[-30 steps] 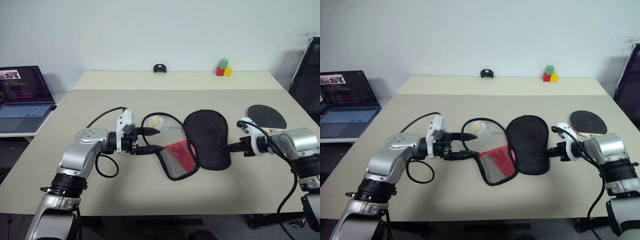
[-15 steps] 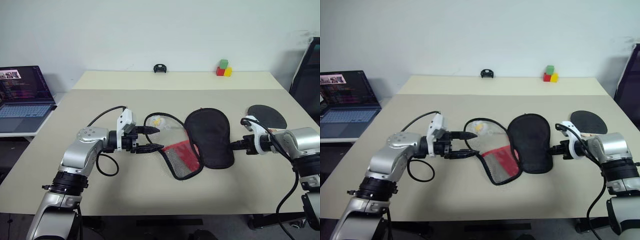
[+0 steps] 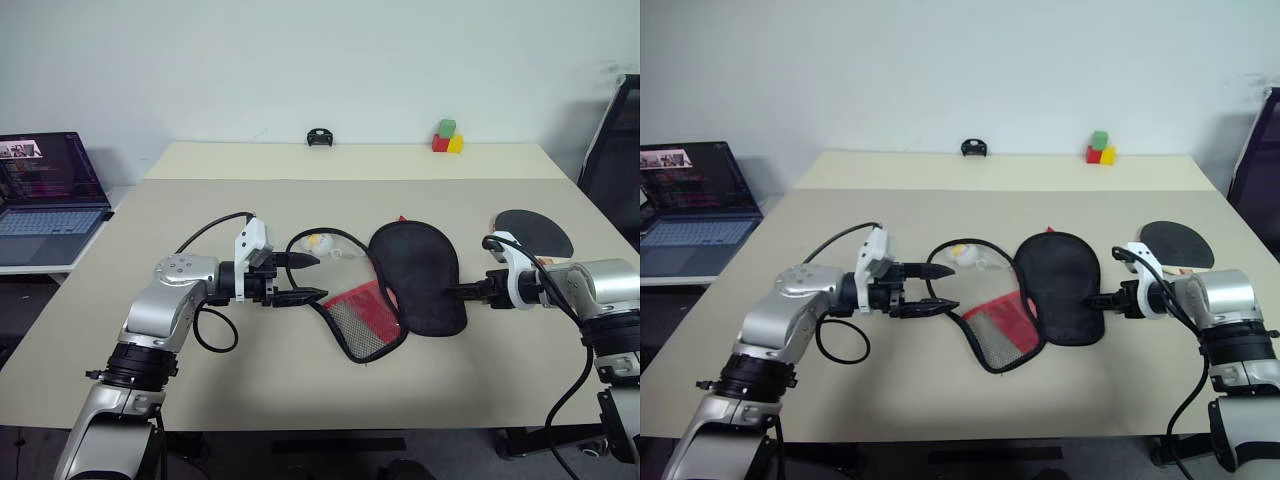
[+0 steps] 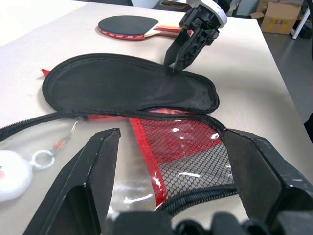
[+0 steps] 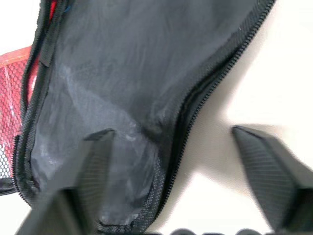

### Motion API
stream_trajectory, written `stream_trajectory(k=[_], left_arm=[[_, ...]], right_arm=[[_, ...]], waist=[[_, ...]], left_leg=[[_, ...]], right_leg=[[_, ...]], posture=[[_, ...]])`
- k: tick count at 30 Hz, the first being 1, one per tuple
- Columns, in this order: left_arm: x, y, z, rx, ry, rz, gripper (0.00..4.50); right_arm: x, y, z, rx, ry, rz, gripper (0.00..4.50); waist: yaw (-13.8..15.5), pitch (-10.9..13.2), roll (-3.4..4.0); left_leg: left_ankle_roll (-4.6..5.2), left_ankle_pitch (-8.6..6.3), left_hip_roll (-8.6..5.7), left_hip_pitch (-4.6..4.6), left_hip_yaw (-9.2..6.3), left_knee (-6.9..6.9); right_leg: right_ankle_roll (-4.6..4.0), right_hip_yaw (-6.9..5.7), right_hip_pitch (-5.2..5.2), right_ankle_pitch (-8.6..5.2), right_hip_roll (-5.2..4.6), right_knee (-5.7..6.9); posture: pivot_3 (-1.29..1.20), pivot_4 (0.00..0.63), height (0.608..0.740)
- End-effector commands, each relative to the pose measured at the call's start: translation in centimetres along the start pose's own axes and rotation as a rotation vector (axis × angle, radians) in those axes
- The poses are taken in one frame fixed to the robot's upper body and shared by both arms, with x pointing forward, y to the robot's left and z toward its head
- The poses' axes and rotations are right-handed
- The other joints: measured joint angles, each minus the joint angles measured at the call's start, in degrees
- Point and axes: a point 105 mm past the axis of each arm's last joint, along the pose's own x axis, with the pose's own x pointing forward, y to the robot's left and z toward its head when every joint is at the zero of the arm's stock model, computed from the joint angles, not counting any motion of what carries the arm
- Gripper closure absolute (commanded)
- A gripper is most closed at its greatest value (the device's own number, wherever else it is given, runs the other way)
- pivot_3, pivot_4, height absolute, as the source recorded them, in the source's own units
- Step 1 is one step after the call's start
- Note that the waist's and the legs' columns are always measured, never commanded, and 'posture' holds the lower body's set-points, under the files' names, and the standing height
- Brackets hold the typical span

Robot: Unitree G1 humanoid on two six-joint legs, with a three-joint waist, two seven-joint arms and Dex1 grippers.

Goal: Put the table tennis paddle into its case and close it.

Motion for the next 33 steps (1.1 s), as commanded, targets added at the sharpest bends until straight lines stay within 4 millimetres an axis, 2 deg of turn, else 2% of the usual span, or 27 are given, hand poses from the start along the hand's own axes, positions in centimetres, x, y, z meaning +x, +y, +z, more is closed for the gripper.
stream_trajectory(k=[1, 4, 12, 14, 18, 20, 24, 28, 30, 33], left_arm=[[-0.3, 0.4, 1.0, 0.038, -0.024, 0.018, 0.84], [-0.2, 0.7, 0.6, 0.026, -0.026, 0.043, 0.84], [0.7, 1.3, 0.1, 0.031, -0.033, 0.075, 0.84], [0.8, 1.6, 0.0, 0.039, -0.031, 0.094, 0.84], [1.0, 1.7, -0.2, 0.039, -0.034, 0.103, 0.84], [1.1, 1.8, -0.3, 0.04, -0.032, 0.103, 0.84], [1.3, 2.0, -0.4, 0.044, -0.027, 0.105, 0.84], [1.3, 2.0, -0.4, 0.045, -0.027, 0.103, 0.84], [1.5, 2.1, -0.4, 0.048, -0.027, 0.1, 0.84], [1.6, 2.1, -0.4, 0.05, -0.027, 0.098, 0.84]], right_arm=[[-1.6, -0.3, 1.4, -0.024, -0.097, -0.012, 0.06], [-3.5, 0.2, 2.8, -0.047, -0.23, 0.02, 0.06], [-5.0, -0.4, 1.6, -0.017, -0.308, -0.013, 0.06], [-5.6, -0.8, 1.9, -0.002, -0.354, -0.027, 0.06], [-7.8, -2.0, 3.7, 0.011, -0.525, -0.091, 0.06], [-8.3, -3.1, 4.0, -0.037, -0.553, -0.189, 0.06], [-8.4, -5.3, 3.7, -0.116, -0.536, -0.351, 0.06], [-8.2, -5.8, 3.7, -0.133, -0.534, -0.37, 0.06], [-7.9, -7.9, 2.9, -0.145, -0.489, -0.487, 0.06], [-7.7, -9.0, 2.6, -0.159, -0.469, -0.537, 0.06]], waist=[[0.0, 0.0, 0.0], [0.1, 0.0, 0.01], [0.2, 0.0, 0.02], [0.1, 0.0, 0.02], [0.0, 0.0, 0.03], [0.0, 0.0, 0.02], [0.1, 0.0, 0.02], [0.0, 0.0, 0.03], [0.0, 0.0, 0.02], [0.0, 0.0, 0.03]], left_leg=[[0.0, 0.0, 0.0, -0.01, 0.0, 0.02], [0.0, 0.0, 0.0, -0.04, -0.03, 0.02], [0.01, 0.0, 0.0, -0.06, -0.04, 0.04], [0.01, 0.0, 0.0, -0.05, -0.02, 0.04], [0.01, 0.0, 0.0, -0.03, -0.01, 0.05], [0.01, 0.0, 0.0, -0.03, -0.01, 0.05], [0.0, 0.0, 0.0, -0.03, 0.01, 0.07], [0.0, 0.0, 0.0, -0.03, 0.03, 0.07], [0.0, 0.0, 0.0, -0.03, 0.04, 0.07], [0.0, 0.0, 0.0, -0.03, 0.05, 0.13]], right_leg=[[0.0, 0.0, 0.0, 0.0, 0.0, 0.01], [0.0, -0.02, -0.02, 0.0, 0.0, 0.01], [0.0, -0.03, -0.01, 0.0, 0.0, 0.02], [0.0, -0.01, -0.01, 0.0, 0.0, 0.03], [0.0, 0.0, -0.01, 0.0, 0.01, 0.06], [0.0, -0.01, 0.0, 0.0, 0.01, 0.05], [0.0, 0.0, 0.0, 0.0, 0.01, 0.06], [0.0, 0.01, -0.01, 0.0, 0.01, 0.06], [0.0, 0.02, -0.01, 0.0, 0.01, 0.06], [0.01, 0.02, 0.01, 0.0, 0.01, 0.07]], posture=[[0.0, 0.15, 0.74], [0.0, 0.15, 0.74], [0.0, 0.15, 0.74], [0.0, 0.15, 0.74], [0.0, 0.15, 0.74], [0.0, 0.15, 0.74], [0.0, 0.15, 0.74], [0.0, 0.15, 0.74], [0.0, 0.15, 0.74], [0.0, 0.15, 0.74]])
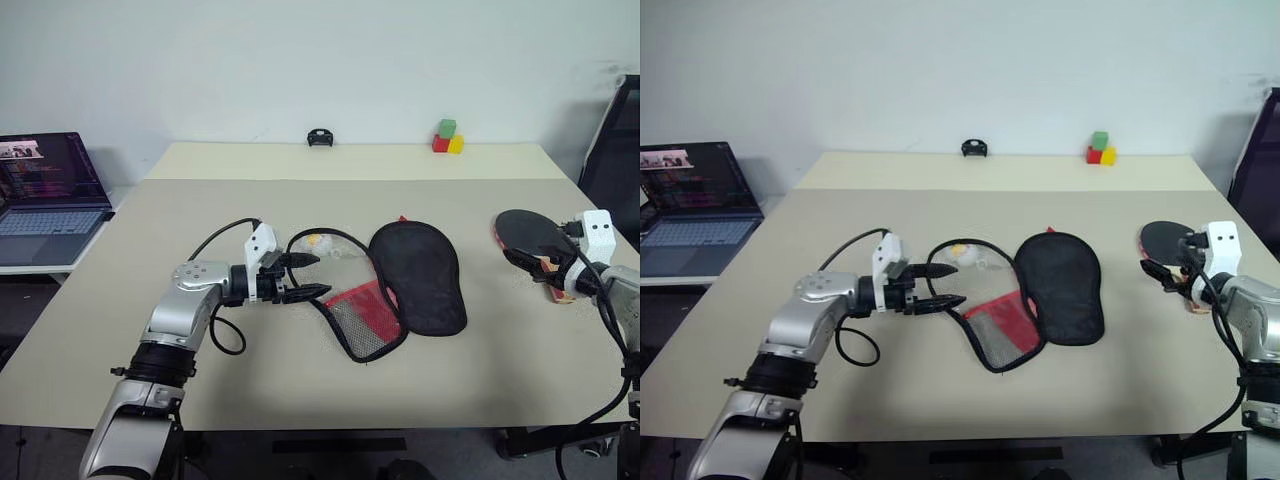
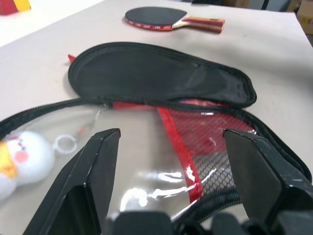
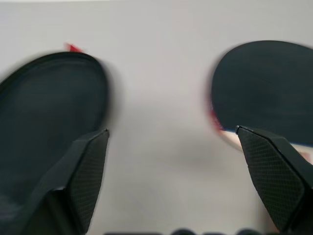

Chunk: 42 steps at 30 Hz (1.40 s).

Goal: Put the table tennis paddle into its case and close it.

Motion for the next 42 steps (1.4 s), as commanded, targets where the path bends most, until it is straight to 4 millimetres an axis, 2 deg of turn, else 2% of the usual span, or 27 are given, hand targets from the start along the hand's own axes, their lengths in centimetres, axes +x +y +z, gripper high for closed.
stream_trajectory(k=[1, 12, 14, 16, 24, 26, 28, 33, 39, 42], left_arm=[[0.0, 0.3, 1.3, 0.052, -0.021, 0.003, 0.84], [0.0, 0.3, 1.3, 0.052, -0.021, 0.002, 0.84], [0.0, 0.3, 1.2, 0.054, -0.018, 0.001, 0.84], [0.0, 0.3, 1.2, 0.055, -0.016, 0.0, 0.84], [0.0, 0.3, 1.2, 0.055, -0.016, 0.0, 0.84], [-0.7, 0.5, 1.1, 0.055, -0.004, 0.012, 0.84], [-1.0, 0.6, 1.0, 0.054, 0.001, 0.018, 0.84], [-0.8, 0.5, 1.1, 0.054, -0.002, 0.015, 0.84], [-0.9, 0.5, 1.1, 0.054, -0.001, 0.016, 0.84], [-1.0, 0.5, 1.0, 0.051, 0.0, 0.02, 0.84]], right_arm=[[-0.1, -1.1, 1.2, -0.058, -0.038, -0.053, 0.06], [0.1, -1.3, 1.2, -0.064, -0.042, -0.052, 0.06], [0.5, -2.9, 0.4, -0.05, -0.016, -0.132, 0.06], [0.7, -3.6, 0.1, -0.045, -0.005, -0.166, 0.06], [1.0, -3.8, 0.1, -0.048, -0.008, -0.166, 0.06], [1.2, -6.4, -3.1, 0.066, 0.083, -0.304, 0.06], [1.3, -7.2, -4.8, 0.128, 0.137, -0.366, 0.06], [1.4, -7.3, -5.8, 0.141, 0.17, -0.393, 0.06], [2.1, -6.4, -6.2, 0.105, 0.187, -0.356, 0.06], [2.5, -5.8, -6.5, 0.072, 0.199, -0.325, 0.57]], waist=[[0.0, 0.0, 0.01], [-0.1, 0.0, 0.03], [-0.1, 0.0, 0.03], [-0.1, 0.0, 0.02], [-0.2, 0.0, 0.03], [-0.3, 0.0, 0.02], [-0.2, 0.0, 0.02], [-0.2, 0.0, 0.01], [-0.2, 0.0, 0.01], [-0.2, 0.0, -0.01]], left_leg=[[0.0, 0.0, 0.0, 0.0, 0.0, 0.0], [-0.01, 0.01, 0.01, 0.01, 0.02, 0.01], [-0.01, 0.01, 0.01, 0.01, 0.03, 0.01], [-0.01, 0.01, 0.01, 0.01, 0.05, 0.05], [-0.02, 0.01, 0.02, 0.03, 0.08, 0.06], [-0.02, 0.01, 0.02, 0.04, 0.08, 0.09], [-0.02, 0.01, 0.02, 0.07, 0.15, 0.18], [-0.01, 0.01, 0.02, 0.12, 0.16, 0.28], [0.0, 0.0, 0.01, 0.17, 0.14, 0.4], [0.0, 0.0, 0.02, 0.18, 0.14, 0.4]], right_leg=[[0.0, 0.0, 0.0, 0.0, 0.0, 0.0], [0.0, 0.02, -0.01, 0.0, 0.01, 0.03], [0.0, 0.03, 0.0, 0.0, 0.01, 0.03], [0.0, 0.04, 0.0, 0.0, 0.01, 0.06], [0.0, 0.07, -0.01, 0.0, 0.01, 0.09], [0.0, 0.06, 0.0, 0.0, 0.01, 0.12], [0.0, 0.11, 0.02, 0.0, 0.01, 0.19], [0.01, 0.13, 0.12, 0.01, 0.02, 0.23], [0.1, 0.13, 0.23, 0.1, 0.02, 0.24], [0.09, 0.15, 0.23, 0.1, 0.04, 0.25]], posture=[[0.0, 0.15, 0.74], [0.0, 0.15, 0.74], [0.0, 0.15, 0.74], [0.0, 0.15, 0.74], [0.0, 0.15, 0.74], [0.0, 0.15, 0.74], [0.0, 0.15, 0.74], [0.0, 0.15, 0.74], [0.0, 0.15, 0.74], [0.0, 0.15, 0.74]])
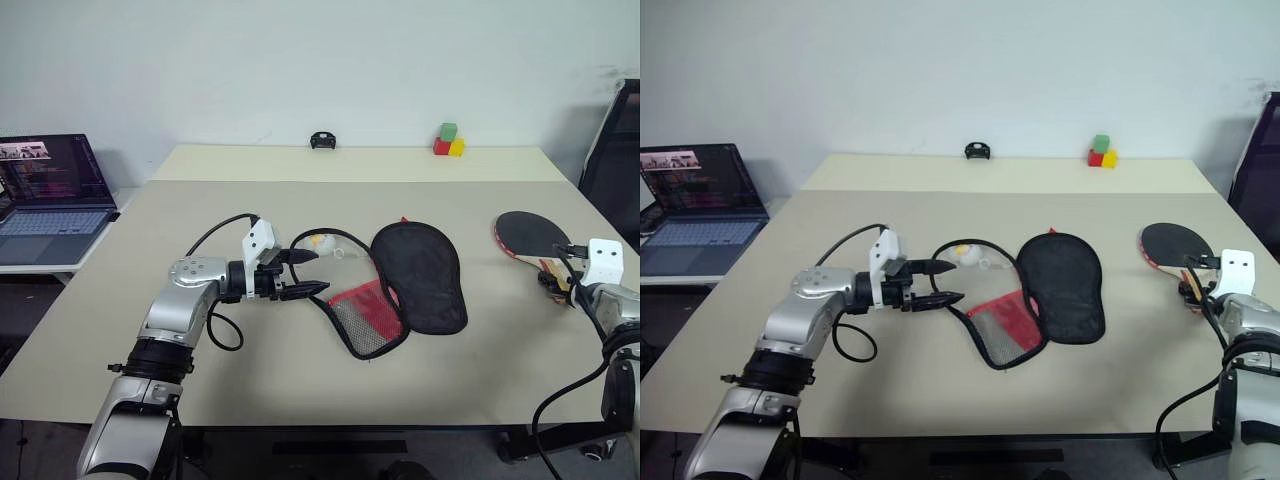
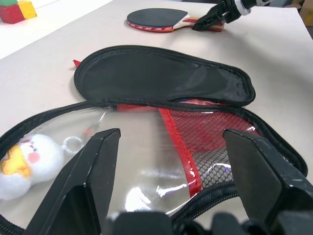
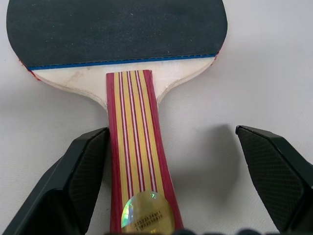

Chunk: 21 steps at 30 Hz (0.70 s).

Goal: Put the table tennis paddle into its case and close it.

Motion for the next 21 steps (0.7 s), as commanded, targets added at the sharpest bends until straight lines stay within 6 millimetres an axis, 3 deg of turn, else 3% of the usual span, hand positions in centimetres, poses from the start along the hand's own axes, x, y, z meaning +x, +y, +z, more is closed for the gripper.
stream_trajectory(k=[1, 5, 9, 13, 21], left_arm=[[-0.4, 0.2, 1.0, 0.033, -0.023, 0.009, 0.84], [-0.5, 0.3, 0.9, 0.033, -0.019, 0.013, 0.84], [-0.6, 0.3, 0.9, 0.034, -0.016, 0.014, 0.84], [-0.9, 0.6, 0.9, 0.038, -0.012, 0.026, 0.84], [-2.1, 0.7, 0.2, 0.018, -0.008, 0.081, 0.84]], right_arm=[[0.2, 0.6, -1.4, -0.041, 0.051, 0.022, 0.84], [0.3, 1.6, -1.7, -0.022, 0.074, 0.072, 2.23], [0.3, 1.8, -1.7, -0.007, 0.086, 0.092, 3.33], [0.3, 1.3, -1.1, 0.02, 0.061, 0.055, 3.32], [-0.3, 1.8, 2.1, 0.101, -0.058, 0.093, 3.32]], waist=[[0.0, 0.0, -0.03], [0.0, 0.0, -0.07], [0.0, -0.1, -0.08], [0.0, -0.1, -0.08], [0.0, 0.0, -0.03]], left_leg=[[0.0, 0.0, 0.0, 0.0, 0.0, 0.0], [0.0, 0.0, 0.0, 0.02, -0.01, 0.01], [0.0, 0.0, 0.01, 0.03, -0.01, 0.01], [0.0, 0.0, 0.03, 0.03, -0.02, 0.0], [0.0, 0.0, 0.04, 0.0, -0.01, -0.02]], right_leg=[[0.0, 0.0, 0.0, 0.0, 0.0, 0.0], [0.0, 0.0, 0.02, 0.0, 0.0, 0.01], [0.0, 0.0, 0.02, 0.0, 0.0, 0.01], [0.0, -0.01, 0.02, 0.0, 0.02, 0.01], [-0.01, 0.02, -0.03, 0.01, 0.03, 0.03]], posture=[[0.0, 0.15, 0.74], [0.0, 0.15, 0.74], [0.0, 0.15, 0.74], [0.0, 0.15, 0.74], [0.0, 0.15, 0.74]])
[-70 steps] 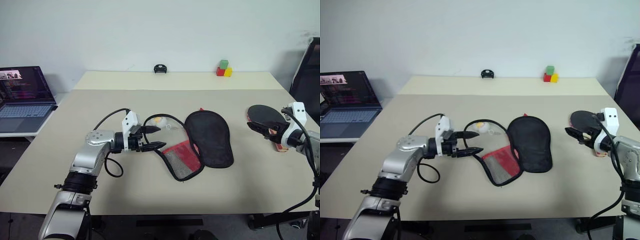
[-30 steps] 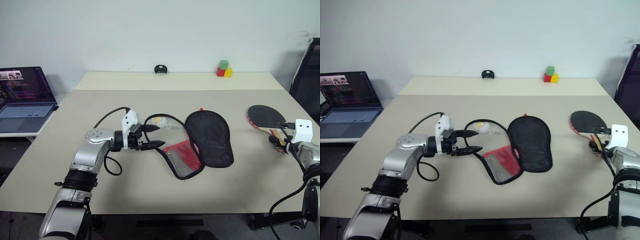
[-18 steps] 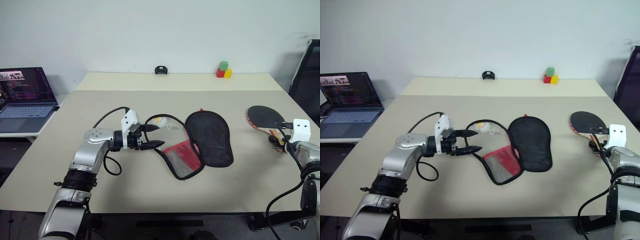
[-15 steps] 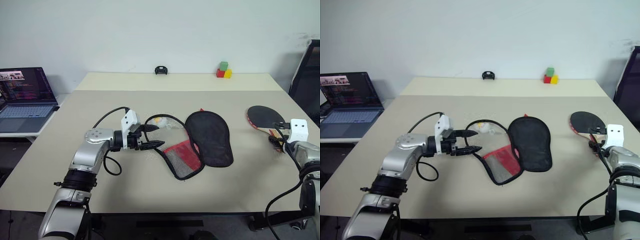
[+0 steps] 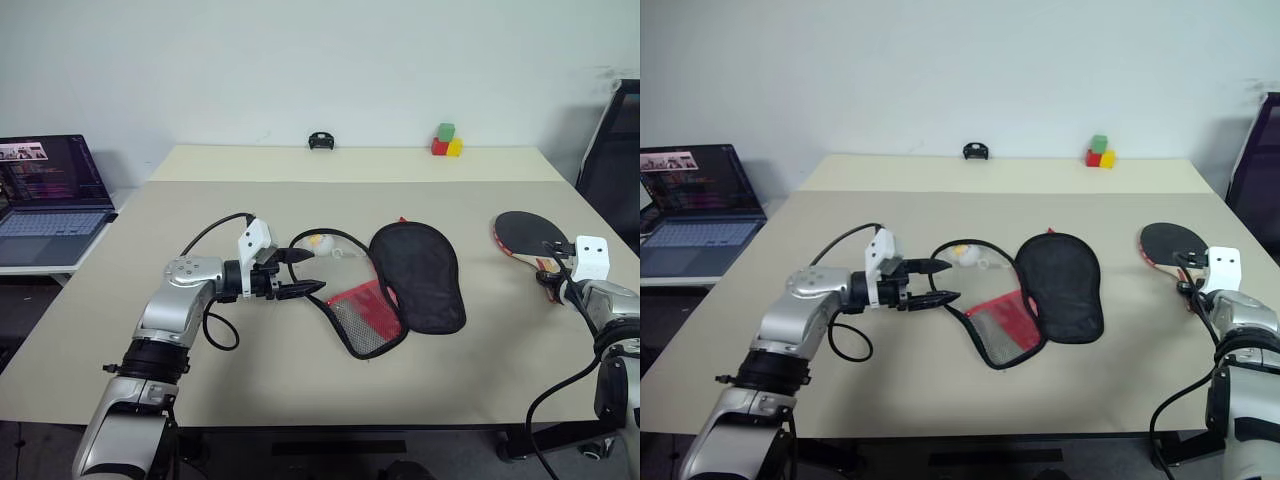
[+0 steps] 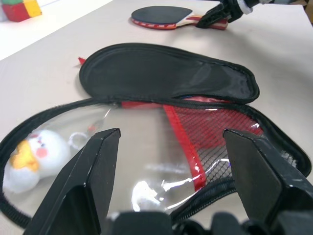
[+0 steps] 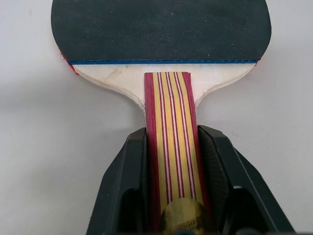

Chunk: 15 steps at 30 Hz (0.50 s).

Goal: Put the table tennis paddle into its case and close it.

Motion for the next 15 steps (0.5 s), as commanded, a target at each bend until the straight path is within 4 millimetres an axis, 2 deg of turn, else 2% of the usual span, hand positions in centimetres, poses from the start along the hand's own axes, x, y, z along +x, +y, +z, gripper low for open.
stream_trajectory(k=[1, 8, 15], left_arm=[[-1.2, 0.4, 0.8, 0.03, -0.023, 0.043, 0.84], [-1.5, 0.6, 0.7, 0.027, -0.02, 0.061, 0.84], [-1.4, 0.6, 0.7, 0.027, -0.021, 0.063, 0.84]], right_arm=[[-0.7, 0.0, 2.1, 0.044, -0.075, 0.016, 3.32], [-2.3, 0.3, 4.2, 0.041, -0.144, 0.043, 3.32], [-4.6, 2.5, 5.8, 0.012, -0.186, 0.126, 3.32]], waist=[[0.0, 0.0, 0.06], [0.1, 0.1, 0.19], [0.0, 0.2, 0.27]], left_leg=[[0.0, 0.0, 0.0, -0.03, 0.0, -0.01], [0.0, 0.0, 0.0, -0.2, 0.01, -0.03], [0.02, -0.01, 0.01, -0.19, -0.01, -0.05]], right_leg=[[0.0, 0.0, -0.04, 0.0, 0.0, 0.0], [0.0, 0.0, -0.2, 0.0, 0.0, 0.0], [0.0, -0.01, -0.22, 0.0, 0.0, 0.02]], posture=[[0.0, 0.15, 0.74], [0.0, 0.15, 0.74], [0.0, 0.15, 0.74]])
